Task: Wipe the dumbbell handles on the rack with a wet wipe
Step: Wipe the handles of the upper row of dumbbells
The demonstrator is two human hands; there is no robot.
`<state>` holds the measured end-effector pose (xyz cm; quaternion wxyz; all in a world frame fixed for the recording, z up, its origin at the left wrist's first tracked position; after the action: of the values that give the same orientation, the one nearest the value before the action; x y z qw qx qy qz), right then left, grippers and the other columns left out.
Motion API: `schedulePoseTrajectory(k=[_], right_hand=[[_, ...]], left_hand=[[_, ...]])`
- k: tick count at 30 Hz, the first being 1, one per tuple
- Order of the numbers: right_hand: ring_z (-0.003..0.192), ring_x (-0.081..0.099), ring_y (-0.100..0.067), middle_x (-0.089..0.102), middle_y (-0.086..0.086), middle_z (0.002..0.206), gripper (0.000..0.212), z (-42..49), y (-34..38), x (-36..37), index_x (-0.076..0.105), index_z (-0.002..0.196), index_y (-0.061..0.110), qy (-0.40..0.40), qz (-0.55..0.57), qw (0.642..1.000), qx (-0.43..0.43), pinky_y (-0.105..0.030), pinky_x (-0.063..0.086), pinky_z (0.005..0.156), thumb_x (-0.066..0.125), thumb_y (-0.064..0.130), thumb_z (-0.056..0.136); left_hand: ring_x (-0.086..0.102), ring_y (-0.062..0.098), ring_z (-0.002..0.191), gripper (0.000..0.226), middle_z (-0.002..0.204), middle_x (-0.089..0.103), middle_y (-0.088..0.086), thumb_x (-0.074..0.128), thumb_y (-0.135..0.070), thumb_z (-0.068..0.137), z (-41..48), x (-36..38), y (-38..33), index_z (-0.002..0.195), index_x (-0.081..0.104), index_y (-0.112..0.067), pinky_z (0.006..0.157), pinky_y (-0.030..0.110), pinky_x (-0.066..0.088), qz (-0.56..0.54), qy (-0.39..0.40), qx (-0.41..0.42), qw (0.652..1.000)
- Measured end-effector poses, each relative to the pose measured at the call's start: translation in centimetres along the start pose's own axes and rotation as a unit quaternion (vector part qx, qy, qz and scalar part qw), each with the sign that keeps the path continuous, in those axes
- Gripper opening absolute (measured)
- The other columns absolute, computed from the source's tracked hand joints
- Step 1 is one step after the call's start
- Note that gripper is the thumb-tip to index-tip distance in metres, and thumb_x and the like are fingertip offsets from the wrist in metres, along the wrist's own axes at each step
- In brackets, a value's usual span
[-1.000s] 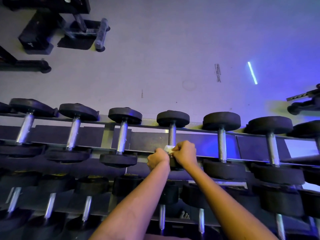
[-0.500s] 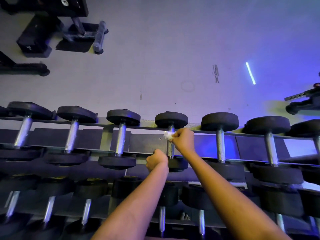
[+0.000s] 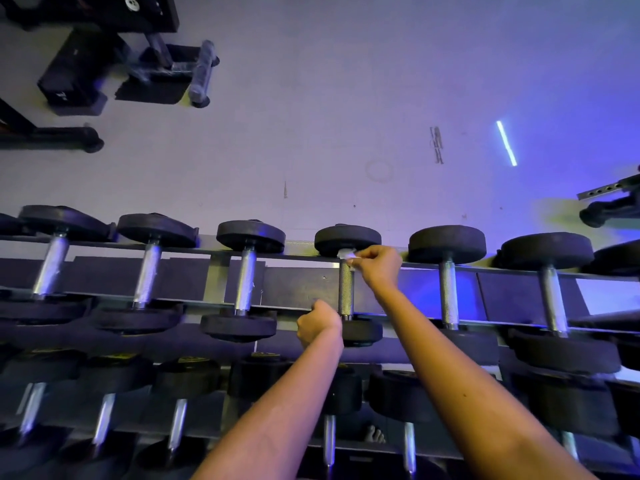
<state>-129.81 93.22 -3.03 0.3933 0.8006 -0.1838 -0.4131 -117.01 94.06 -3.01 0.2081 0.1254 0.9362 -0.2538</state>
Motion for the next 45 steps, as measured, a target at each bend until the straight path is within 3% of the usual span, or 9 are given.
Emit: schedulePoseTrajectory(k=[8, 17, 21, 25, 26, 27, 37, 42, 45], right_hand=[[0.071, 0.059, -0.012, 0.07, -0.006, 0.075, 0.013, -4.6, -3.8, -1.0, 0.076, 0.074, 0.003, 0.106, -0.092, 0.99, 0.018, -0.027, 0.048, 0.068, 0.084, 0.011, 0.068], [0.072, 0.059, -0.013, 0.072, -0.012, 0.085, 0.016, -2.4, -1.1, -0.7, 0.075, 0.085, 0.0, 0.048, -0.025, 0.999, -0.001, -0.02, 0.046, 0.065, 0.081, 0.008, 0.073], [0.075, 0.061, -0.015, 0.072, -0.012, 0.085, 0.011, -0.8, 0.4, -0.2, 0.075, 0.081, 0.003, 0.031, -0.036, 0.999, -0.019, -0.028, 0.053, 0.074, 0.08, 0.01, 0.075], [0.07, 0.046, -0.006, 0.066, -0.018, 0.07, 0.027, -2.5, -1.2, 0.1, 0.066, 0.06, 0.001, 0.044, -0.082, 0.996, -0.011, -0.032, 0.05, 0.06, 0.084, 0.019, 0.068], [0.061, 0.053, -0.023, 0.065, -0.018, 0.068, 0.027, -3.3, -2.0, 0.1, 0.067, 0.06, -0.001, 0.051, -0.1, 0.994, -0.009, -0.034, 0.05, 0.059, 0.083, 0.02, 0.067], [0.077, 0.064, -0.038, 0.067, -0.019, 0.069, 0.023, -4.2, -2.7, 0.0, 0.069, 0.062, 0.0, 0.061, -0.115, 0.992, -0.006, -0.036, 0.052, 0.061, 0.082, 0.018, 0.067], [0.077, 0.062, -0.014, 0.071, -0.013, 0.086, 0.007, -5.7, -3.5, -0.3, 0.073, 0.08, 0.001, 0.089, -0.119, 0.989, 0.025, -0.023, 0.049, 0.067, 0.075, 0.008, 0.078], [0.079, 0.062, -0.015, 0.07, -0.012, 0.086, 0.01, -6.1, -3.8, -0.4, 0.072, 0.08, 0.002, 0.082, -0.108, 0.99, 0.03, -0.024, 0.049, 0.069, 0.075, 0.011, 0.079], [0.076, 0.061, -0.014, 0.07, -0.012, 0.085, 0.009, -5.8, -4.1, -0.2, 0.072, 0.079, 0.002, 0.084, -0.11, 0.99, 0.029, -0.023, 0.047, 0.067, 0.075, 0.011, 0.078]], left_hand=[[0.059, 0.041, 0.1, 0.044, 0.118, 0.061, 0.025, 0.044, -0.031, 0.09, -0.1, 0.0, 0.0, 0.11, 0.064, 0.003, 0.086, 0.045, 0.051, -0.005, -0.006, -0.007, 1.0], [0.056, 0.033, 0.078, 0.035, 0.104, 0.063, 0.018, 0.042, -0.028, 0.09, 0.2, 0.1, 0.2, 0.102, 0.062, -0.002, 0.072, 0.04, 0.051, -0.018, 0.003, 0.003, 1.0], [0.05, 0.026, 0.063, 0.024, 0.091, 0.058, 0.014, 0.042, -0.026, 0.091, 0.2, 0.1, 0.2, 0.093, 0.056, -0.006, 0.062, 0.037, 0.044, -0.011, 0.01, 0.003, 1.0], [0.053, 0.032, 0.078, 0.034, 0.109, 0.063, 0.019, 0.042, -0.026, 0.092, 0.6, 0.3, 0.2, 0.104, 0.061, 0.0, 0.068, 0.037, 0.041, -0.008, 0.013, 0.012, 1.0], [0.054, 0.034, 0.085, 0.037, 0.113, 0.062, 0.021, 0.042, -0.025, 0.092, 0.6, 0.2, 0.2, 0.108, 0.062, 0.002, 0.07, 0.038, 0.04, -0.003, 0.013, 0.011, 1.0], [0.057, 0.037, 0.091, 0.039, 0.115, 0.062, 0.022, 0.042, -0.025, 0.092, 0.6, 0.2, 0.1, 0.11, 0.062, 0.004, 0.071, 0.038, 0.04, 0.002, 0.012, 0.012, 1.0], [0.059, 0.033, 0.08, 0.034, 0.101, 0.064, 0.017, 0.042, -0.028, 0.088, 1.1, 0.3, 0.6, 0.099, 0.063, -0.003, 0.067, 0.037, 0.052, -0.015, 0.027, 0.005, 1.0], [0.061, 0.034, 0.087, 0.028, 0.1, 0.061, 0.017, 0.05, -0.023, 0.087, 2.0, -0.4, 0.6, 0.105, 0.058, -0.003, 0.073, 0.04, 0.052, -0.086, 0.125, -0.085, 0.985], [0.06, 0.038, 0.086, 0.028, 0.094, 0.062, 0.02, 0.057, -0.017, 0.085, 3.8, -2.1, 0.3, 0.107, 0.059, -0.001, 0.086, 0.057, 0.048, -0.029, 0.219, -0.143, 0.965]])
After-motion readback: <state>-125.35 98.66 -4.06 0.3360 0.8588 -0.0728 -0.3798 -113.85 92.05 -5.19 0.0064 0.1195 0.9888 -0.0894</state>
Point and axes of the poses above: each hand's wrist, its own z-axis towards the middle knuckle, its own x-axis out of the palm, y = z × x, the point moved 1 cm from there along z, towards the middle knuckle
